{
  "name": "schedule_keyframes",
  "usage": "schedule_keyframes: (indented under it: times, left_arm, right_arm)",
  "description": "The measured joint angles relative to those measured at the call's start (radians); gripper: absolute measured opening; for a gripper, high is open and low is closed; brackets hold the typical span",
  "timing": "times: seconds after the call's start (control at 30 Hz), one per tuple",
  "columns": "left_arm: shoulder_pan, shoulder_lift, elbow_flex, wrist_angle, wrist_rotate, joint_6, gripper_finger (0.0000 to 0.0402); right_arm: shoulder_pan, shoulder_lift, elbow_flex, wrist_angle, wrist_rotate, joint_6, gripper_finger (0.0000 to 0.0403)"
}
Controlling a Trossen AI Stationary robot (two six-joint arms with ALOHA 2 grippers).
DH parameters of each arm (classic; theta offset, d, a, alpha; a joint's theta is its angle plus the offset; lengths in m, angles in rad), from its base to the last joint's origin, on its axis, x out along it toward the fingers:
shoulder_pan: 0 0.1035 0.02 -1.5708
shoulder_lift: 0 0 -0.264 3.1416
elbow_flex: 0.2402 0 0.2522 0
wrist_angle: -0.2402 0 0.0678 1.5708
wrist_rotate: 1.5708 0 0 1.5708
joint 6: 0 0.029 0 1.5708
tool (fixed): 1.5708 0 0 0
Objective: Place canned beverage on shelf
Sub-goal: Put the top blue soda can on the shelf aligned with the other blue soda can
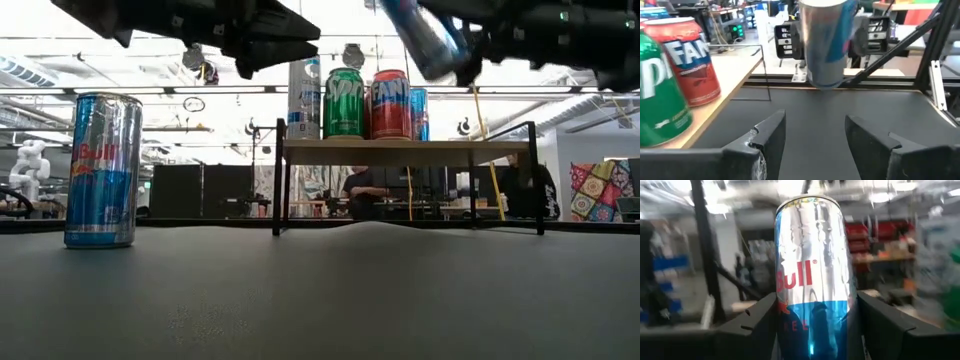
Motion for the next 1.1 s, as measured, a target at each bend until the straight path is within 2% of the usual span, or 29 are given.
schedule_keyframes:
  times: [0.17,0.27,0.4,0.5,0.6,0.9,1.1]
  left_arm:
    - [-0.002,0.124,0.0,0.148,0.056,0.0,0.0207]
    - [-0.001,0.19,0.0,0.276,0.057,0.002,0.023]
    - [-0.001,0.254,0.0,0.428,0.073,0.033,0.0282]
    - [-0.003,0.282,0.0,0.482,0.132,0.057,0.0319]
    - [-0.01,0.286,0.0,0.489,0.141,0.083,0.0341]
    - [-0.023,0.285,0.002,0.525,0.184,0.08,0.0343]
    - [-0.021,0.285,0.002,0.524,0.184,0.031,0.0297]
  right_arm:
    - [0.029,0.15,0.07,0.234,-0.03,-0.064,0.0221]
    - [0.031,0.221,0.125,0.251,-0.036,-0.093,0.0221]
    - [0.03,0.323,0.218,0.258,-0.058,-0.113,0.0221]
    - [0.031,0.388,0.279,0.258,-0.059,-0.134,0.0222]
    - [0.031,0.435,0.329,0.259,-0.059,-0.141,0.0222]
    - [0.029,0.502,0.37,0.273,-0.058,-0.139,0.0222]
    - [0.029,0.501,0.37,0.282,-0.053,-0.129,0.0222]
